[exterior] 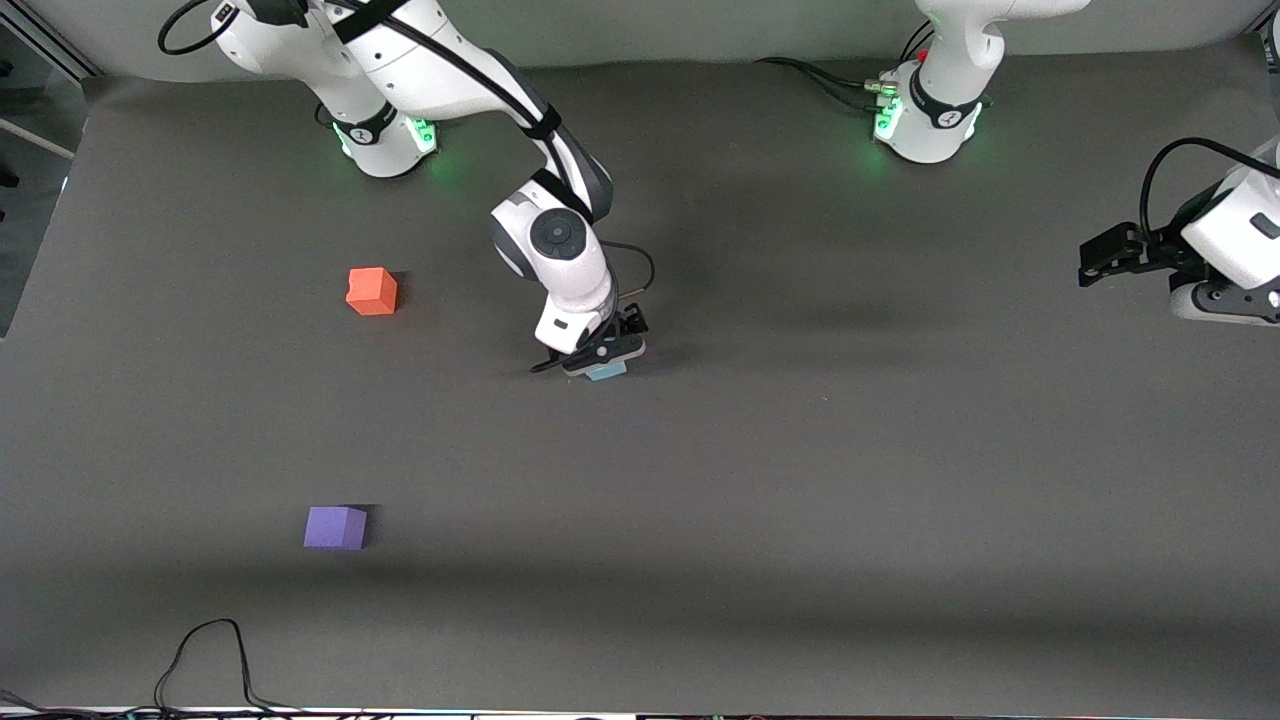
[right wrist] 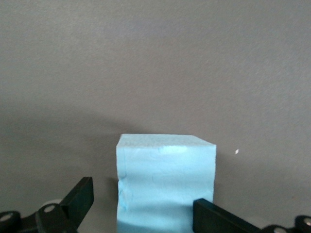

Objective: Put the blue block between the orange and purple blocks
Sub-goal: 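Lift the blue cube with the right gripper and carry it toward the orange cube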

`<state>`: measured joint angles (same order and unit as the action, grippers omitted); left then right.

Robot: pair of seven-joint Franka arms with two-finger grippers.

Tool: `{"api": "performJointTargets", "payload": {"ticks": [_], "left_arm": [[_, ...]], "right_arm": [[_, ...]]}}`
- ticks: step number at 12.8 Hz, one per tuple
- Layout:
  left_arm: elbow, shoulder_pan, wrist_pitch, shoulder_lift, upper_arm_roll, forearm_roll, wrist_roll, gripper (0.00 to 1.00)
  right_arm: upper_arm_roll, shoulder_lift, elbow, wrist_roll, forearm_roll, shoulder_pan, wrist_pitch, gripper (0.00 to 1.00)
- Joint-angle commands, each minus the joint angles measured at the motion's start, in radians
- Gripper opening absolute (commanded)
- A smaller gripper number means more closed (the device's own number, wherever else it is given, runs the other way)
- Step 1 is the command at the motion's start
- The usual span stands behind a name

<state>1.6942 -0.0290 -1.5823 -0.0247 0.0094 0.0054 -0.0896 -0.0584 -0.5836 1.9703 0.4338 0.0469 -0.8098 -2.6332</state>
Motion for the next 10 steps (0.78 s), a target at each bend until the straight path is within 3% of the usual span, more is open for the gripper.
{"api": "performJointTargets", "payload": {"ticks": [1, 10], "left_arm": [[0.009, -0.014, 0.013, -0.021, 0.012, 0.013, -0.016, 1.00], [0.007, -0.014, 0.011, -0.023, 0.012, 0.012, -0.001, 1.00]], "right_arm": [[-0.020, -0.074, -0.053, -0.059, -0.015, 0.006, -0.042, 1.00], [-0.021, -0.068, -0.090, -0.061, -0.009, 0.018, -0.012, 1.00]]}}
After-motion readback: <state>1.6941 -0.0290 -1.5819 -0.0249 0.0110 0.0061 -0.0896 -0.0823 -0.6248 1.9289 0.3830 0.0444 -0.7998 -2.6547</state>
